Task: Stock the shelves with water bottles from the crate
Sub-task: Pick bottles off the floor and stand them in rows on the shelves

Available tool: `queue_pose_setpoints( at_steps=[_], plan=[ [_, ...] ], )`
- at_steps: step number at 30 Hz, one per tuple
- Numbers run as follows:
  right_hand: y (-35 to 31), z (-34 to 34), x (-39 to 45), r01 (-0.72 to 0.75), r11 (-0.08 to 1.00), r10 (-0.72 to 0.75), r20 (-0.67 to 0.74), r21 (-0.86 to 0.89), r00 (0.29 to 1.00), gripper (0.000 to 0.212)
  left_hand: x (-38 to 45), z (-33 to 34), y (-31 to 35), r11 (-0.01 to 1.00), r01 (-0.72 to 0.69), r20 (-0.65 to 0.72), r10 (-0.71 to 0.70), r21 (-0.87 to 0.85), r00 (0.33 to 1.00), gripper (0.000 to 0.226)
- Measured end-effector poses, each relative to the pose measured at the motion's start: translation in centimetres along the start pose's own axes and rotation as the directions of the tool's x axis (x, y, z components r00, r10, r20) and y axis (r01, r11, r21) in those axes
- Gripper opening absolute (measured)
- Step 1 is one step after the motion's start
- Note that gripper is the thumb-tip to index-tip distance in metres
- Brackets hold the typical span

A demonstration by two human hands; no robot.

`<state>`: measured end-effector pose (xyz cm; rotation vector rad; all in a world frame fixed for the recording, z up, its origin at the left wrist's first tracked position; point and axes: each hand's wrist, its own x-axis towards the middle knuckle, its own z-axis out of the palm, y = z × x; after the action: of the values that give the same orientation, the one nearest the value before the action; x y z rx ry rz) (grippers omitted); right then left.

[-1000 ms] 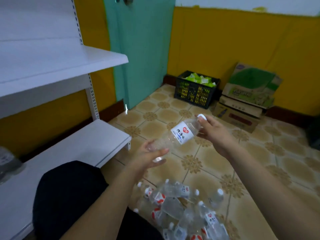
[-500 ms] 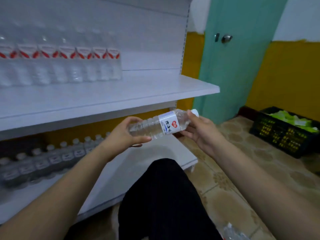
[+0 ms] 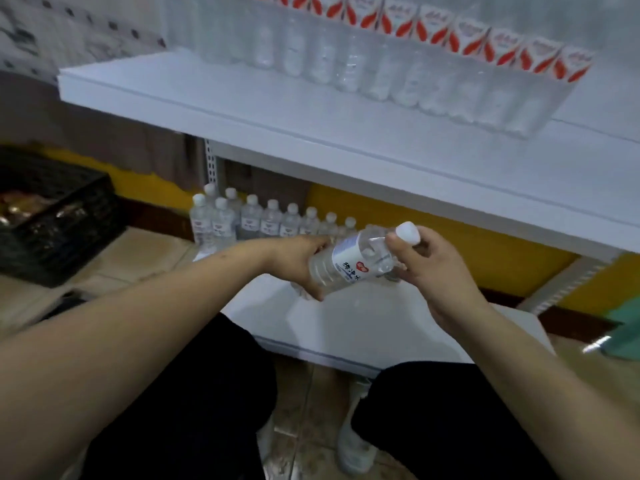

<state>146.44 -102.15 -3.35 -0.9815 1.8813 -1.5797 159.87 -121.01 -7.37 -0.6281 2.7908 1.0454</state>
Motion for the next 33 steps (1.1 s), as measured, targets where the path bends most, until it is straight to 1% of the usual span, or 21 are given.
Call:
queue_pose_setpoints(
  at_steps=[2,4,7,9,10,12,14,15,17,18,19,21,23,25,27,28,30,31,32,33],
  plan=[
    [0.4,3.1,1.7,-0.033,0.999,0.033,0.078,0.0,0.996,0.018,-0.1,-1.3,-3.7,0.999,0.052,0.0,-0.052,0.016,0.999,0.076],
    [0.9,6.1,3.7,-0.103,0.994,0.095,0.15,0.043,0.984,0.012,-0.4,-2.3,-7.3,0.994,0.108,-0.011,-0.108,0.006,0.994,0.08],
    [2.0,10.4,7.2,-0.169,0.984,0.154,0.198,0.062,0.968,0.013,-0.8,-2.7,-11.8,0.976,0.19,-0.048,-0.196,-0.107,0.979,0.081],
    [3.1,13.1,9.7,-0.169,0.985,0.161,0.213,0.02,0.964,0.014,-0.8,-2.0,-15.1,0.948,0.253,-0.089,-0.274,-0.192,0.958,0.076],
    [3.9,14.4,10.9,-0.154,0.988,0.156,0.232,-0.026,0.96,0.011,-0.7,-1.5,-16.9,0.925,0.298,-0.102,-0.328,-0.234,0.939,0.074],
    [5.7,16.9,13.5,-0.094,0.985,0.13,0.256,-0.148,0.958,0.003,-0.6,-0.5,-20.2,0.869,0.392,-0.111,-0.441,-0.302,0.891,0.071],
    [7.8,19.3,16.0,-0.042,0.967,0.112,0.27,-0.252,0.956,0.008,-0.3,0.1,-23.1,0.809,0.454,-0.103,-0.523,-0.374,0.846,0.066],
    [9.0,20.4,17.3,-0.029,0.956,0.112,0.274,-0.291,0.955,0.009,0.0,0.2,-24.1,0.763,0.472,-0.075,-0.555,-0.442,0.828,0.064],
    [11.2,22.6,20.0,0.0,0.925,0.115,0.281,-0.381,0.953,0.013,1.0,0.1,-25.8,0.625,0.51,0.026,-0.617,-0.591,0.787,0.059],
    [12.3,23.6,21.4,0.016,0.909,0.113,0.284,-0.416,0.952,0.018,1.7,-0.2,-26.4,0.565,0.535,0.071,-0.643,-0.629,0.763,0.054],
    [13.2,24.6,22.7,0.03,0.898,0.109,0.288,-0.439,0.951,0.024,2.6,-0.5,-27.2,0.529,0.564,0.103,-0.666,-0.634,0.739,0.049],
    [14.7,26.6,25.0,0.074,0.881,0.085,0.309,-0.468,0.947,0.031,4.4,-1.4,-28.4,0.49,0.61,0.164,-0.68,-0.623,0.714,0.044],
    [15.8,28.4,27.2,0.111,0.862,0.068,0.329,-0.495,0.942,0.035,6.3,-2.4,-29.1,0.468,0.632,0.205,-0.68,-0.618,0.704,0.044],
    [16.8,30.0,29.0,0.102,0.863,0.068,0.313,-0.495,0.947,0.035,8.3,-3.0,-29.7,0.45,0.63,0.212,-0.682,-0.633,0.7,0.046],
    [17.8,31.3,30.4,0.077,0.875,0.076,0.294,-0.478,0.953,0.033,10.2,-3.0,-30.0,0.409,0.594,0.207,-0.676,-0.693,0.707,0.046],
    [18.4,31.9,30.9,0.064,0.88,0.083,0.285,-0.471,0.955,0.032,11.3,-2.6,-30.2,0.407,0.565,0.186,-0.67,-0.717,0.719,0.045],
    [19.3,32.7,31.6,0.079,0.868,0.077,0.291,-0.491,0.954,0.031,12.7,-1.5,-30.4,0.562,0.519,0.083,-0.623,-0.644,0.778,0.039],
    [19.7,33.1,31.8,0.101,0.842,0.068,0.289,-0.53,0.955,0.031,13.1,-0.9,-30.3,0.574,0.487,0.059,-0.606,-0.658,0.793,0.035],
    [19.9,33.3,31.9,0.116,0.82,0.053,0.277,-0.56,0.959,0.031,13.4,-0.1,-30.2,0.533,0.499,0.077,-0.627,-0.683,0.775,0.032],
    [20.2,33.5,31.9,0.112,0.819,0.043,0.256,-0.563,0.966,0.031,13.7,0.3,-30.5,0.487,0.492,0.047,-0.675,-0.722,0.737,0.032]
  ],
)
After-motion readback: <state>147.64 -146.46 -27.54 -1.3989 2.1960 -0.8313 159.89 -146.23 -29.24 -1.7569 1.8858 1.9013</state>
